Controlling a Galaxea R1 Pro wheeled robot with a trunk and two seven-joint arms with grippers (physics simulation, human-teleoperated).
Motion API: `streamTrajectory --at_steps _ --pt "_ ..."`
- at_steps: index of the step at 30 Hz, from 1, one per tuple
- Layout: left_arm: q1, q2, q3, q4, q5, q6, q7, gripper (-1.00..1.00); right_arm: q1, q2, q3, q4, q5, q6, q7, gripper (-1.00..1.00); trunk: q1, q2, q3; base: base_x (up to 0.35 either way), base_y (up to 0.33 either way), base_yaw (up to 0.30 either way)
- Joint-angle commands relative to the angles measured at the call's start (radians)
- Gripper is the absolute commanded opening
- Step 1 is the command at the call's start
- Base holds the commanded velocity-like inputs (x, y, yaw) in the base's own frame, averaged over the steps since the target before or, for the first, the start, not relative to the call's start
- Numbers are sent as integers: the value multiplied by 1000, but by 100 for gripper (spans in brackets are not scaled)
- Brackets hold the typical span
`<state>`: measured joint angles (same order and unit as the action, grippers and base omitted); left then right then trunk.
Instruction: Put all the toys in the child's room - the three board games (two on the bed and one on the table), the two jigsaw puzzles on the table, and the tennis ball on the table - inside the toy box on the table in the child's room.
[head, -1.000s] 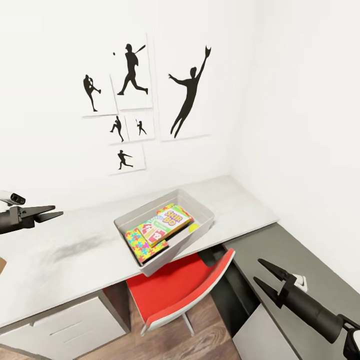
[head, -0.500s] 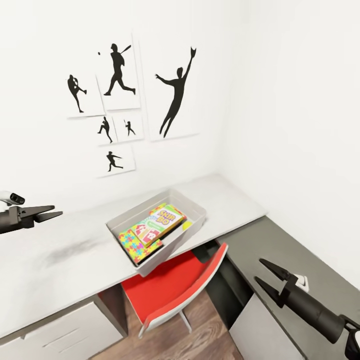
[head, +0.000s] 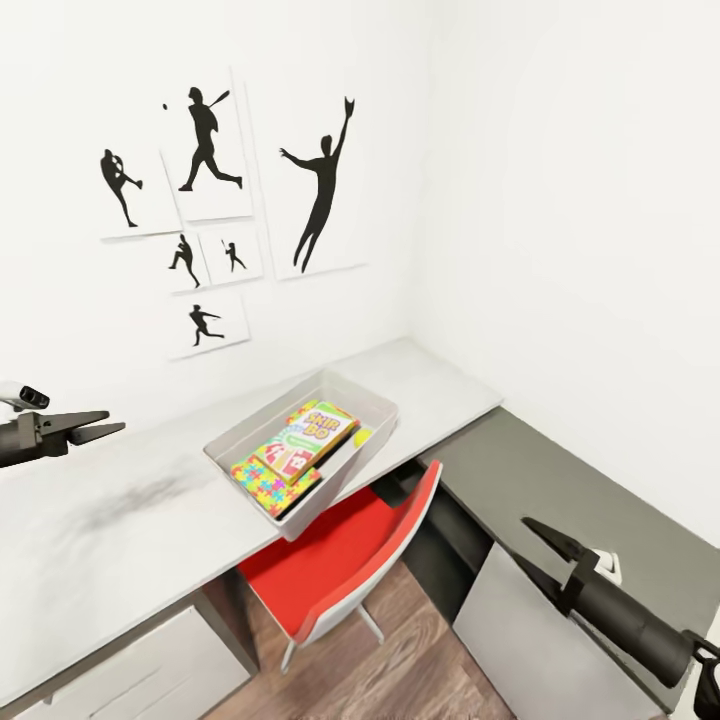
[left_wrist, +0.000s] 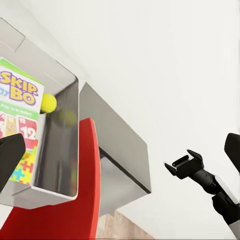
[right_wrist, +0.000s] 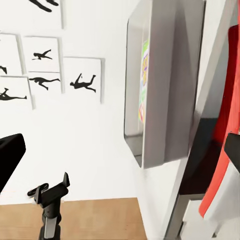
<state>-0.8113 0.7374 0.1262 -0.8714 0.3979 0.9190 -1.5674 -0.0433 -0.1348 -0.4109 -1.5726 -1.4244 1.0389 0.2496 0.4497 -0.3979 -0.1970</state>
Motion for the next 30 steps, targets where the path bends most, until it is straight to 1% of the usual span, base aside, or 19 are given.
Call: streamTrajectory --at_steps 1,4,10,15,21,26,30 --pt "0 1 0 0 1 11 -3 100 -1 0 -6 0 10 4 10 100 0 -2 -2 -127 245 -281" --pt "0 1 0 0 1 10 -3 100 -1 0 -17 2 10 4 10 100 0 -2 -2 -113 215 -281" --pt "0 2 0 0 1 9 -3 100 -1 -2 -25 6 10 4 10 100 0 -2 -2 -105 173 -281" --pt "0 2 0 0 1 9 -3 100 -1 -3 -45 8 10 5 13 100 0 -2 -2 -105 141 -281" --pt "0 2 0 0 1 9 -3 100 -1 -4 -53 9 11 4 50 100 0 -2 -2 -21 28 -281" --pt "0 2 0 0 1 9 -3 100 -1 -3 -54 9 12 4 58 100 0 -2 -2 -7 4 -281" --pt "0 3 1 0 1 9 -3 100 -1 -3 -54 9 12 4 60 100 0 -2 -2 -100 16 -281"
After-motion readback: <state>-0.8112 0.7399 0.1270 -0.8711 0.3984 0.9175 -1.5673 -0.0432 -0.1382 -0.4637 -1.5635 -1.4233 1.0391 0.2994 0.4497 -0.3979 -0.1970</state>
